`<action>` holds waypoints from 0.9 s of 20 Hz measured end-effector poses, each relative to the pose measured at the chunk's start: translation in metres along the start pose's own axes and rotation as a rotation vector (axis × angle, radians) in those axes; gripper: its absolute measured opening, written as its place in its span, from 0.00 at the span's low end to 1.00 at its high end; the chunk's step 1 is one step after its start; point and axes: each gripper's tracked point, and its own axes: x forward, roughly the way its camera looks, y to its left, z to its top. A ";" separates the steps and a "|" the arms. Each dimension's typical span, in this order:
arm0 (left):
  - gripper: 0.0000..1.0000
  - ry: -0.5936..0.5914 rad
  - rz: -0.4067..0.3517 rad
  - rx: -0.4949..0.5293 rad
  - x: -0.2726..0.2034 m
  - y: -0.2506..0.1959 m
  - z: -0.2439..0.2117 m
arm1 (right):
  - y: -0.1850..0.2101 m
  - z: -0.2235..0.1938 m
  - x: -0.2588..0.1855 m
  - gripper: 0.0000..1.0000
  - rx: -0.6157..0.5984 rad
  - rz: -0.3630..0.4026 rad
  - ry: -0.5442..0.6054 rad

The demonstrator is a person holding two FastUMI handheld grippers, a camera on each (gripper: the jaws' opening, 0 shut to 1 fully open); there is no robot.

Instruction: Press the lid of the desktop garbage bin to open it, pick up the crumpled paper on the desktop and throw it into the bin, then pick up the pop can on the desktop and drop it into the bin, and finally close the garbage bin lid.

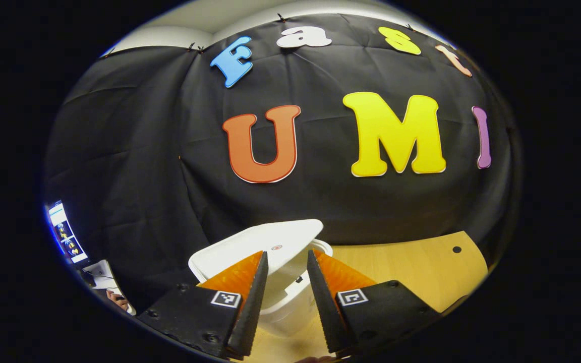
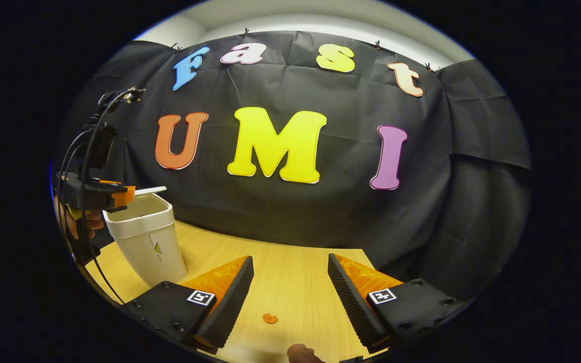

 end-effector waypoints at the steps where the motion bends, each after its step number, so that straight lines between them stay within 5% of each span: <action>1: 0.57 0.000 0.002 0.003 -0.005 -0.001 0.000 | 0.000 -0.003 -0.001 0.94 0.000 0.007 0.002; 3: 0.66 0.002 -0.007 -0.017 -0.016 -0.005 -0.003 | 0.000 -0.009 -0.003 0.94 -0.001 0.019 0.008; 5: 0.88 0.017 -0.024 -0.022 -0.026 -0.011 -0.013 | -0.004 -0.017 -0.002 0.94 -0.006 0.019 0.015; 8: 0.99 0.050 0.001 -0.007 -0.041 -0.009 -0.035 | -0.005 -0.035 0.005 0.94 0.001 0.032 0.054; 18: 0.99 0.246 -0.017 0.022 -0.086 -0.028 -0.129 | 0.002 -0.118 0.051 0.94 -0.076 0.101 0.190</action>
